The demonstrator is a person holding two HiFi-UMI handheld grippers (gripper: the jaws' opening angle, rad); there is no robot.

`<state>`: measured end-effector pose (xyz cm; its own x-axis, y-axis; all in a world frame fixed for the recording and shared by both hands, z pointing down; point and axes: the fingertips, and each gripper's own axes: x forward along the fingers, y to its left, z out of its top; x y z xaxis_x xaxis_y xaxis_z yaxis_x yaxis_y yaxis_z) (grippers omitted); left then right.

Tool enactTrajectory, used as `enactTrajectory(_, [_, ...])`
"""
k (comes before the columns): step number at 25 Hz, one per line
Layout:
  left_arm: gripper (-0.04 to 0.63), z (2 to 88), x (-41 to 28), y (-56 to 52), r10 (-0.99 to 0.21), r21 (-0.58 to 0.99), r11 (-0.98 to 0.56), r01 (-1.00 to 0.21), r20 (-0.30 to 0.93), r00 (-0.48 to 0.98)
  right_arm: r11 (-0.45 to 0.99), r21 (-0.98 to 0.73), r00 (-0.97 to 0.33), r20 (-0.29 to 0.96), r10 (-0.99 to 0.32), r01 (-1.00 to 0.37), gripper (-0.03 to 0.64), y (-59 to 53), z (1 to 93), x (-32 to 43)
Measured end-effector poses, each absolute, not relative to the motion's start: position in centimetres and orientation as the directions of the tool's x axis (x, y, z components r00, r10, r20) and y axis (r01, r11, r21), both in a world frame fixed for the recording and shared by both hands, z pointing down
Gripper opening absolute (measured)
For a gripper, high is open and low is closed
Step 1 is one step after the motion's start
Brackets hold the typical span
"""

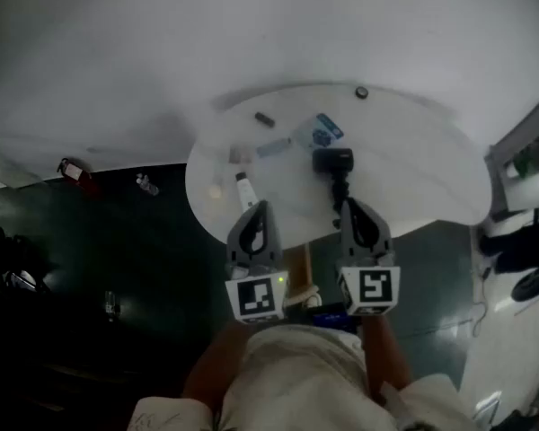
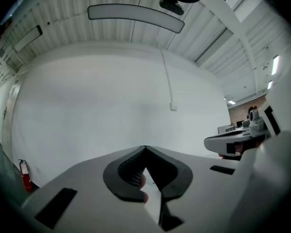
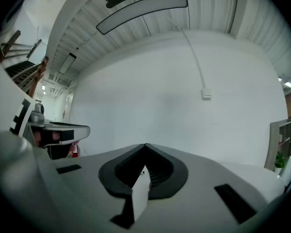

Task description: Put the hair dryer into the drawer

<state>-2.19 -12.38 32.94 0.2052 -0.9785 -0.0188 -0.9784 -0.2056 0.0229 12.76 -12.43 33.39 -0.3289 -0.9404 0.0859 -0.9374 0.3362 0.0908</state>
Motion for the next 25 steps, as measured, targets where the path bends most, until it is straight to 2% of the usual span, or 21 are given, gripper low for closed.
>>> enactTrajectory(20, [0.0,34.5,-0.4,-12.5,-0.972,0.006,-0.231,-0.973,0.052,0.231,0.33,0.074,-0.323,0.094,-0.942,-0.941,0.003,-12.3,34.2,14.0])
enactTrajectory(25, [0.0,35.7,1.5,-13.2,-0.961,0.062,-0.259,-0.964,0.08,0.263,0.307,0.081,-0.298,0.106,-0.949,-0.948,0.005,-12.4,34.9,15.5])
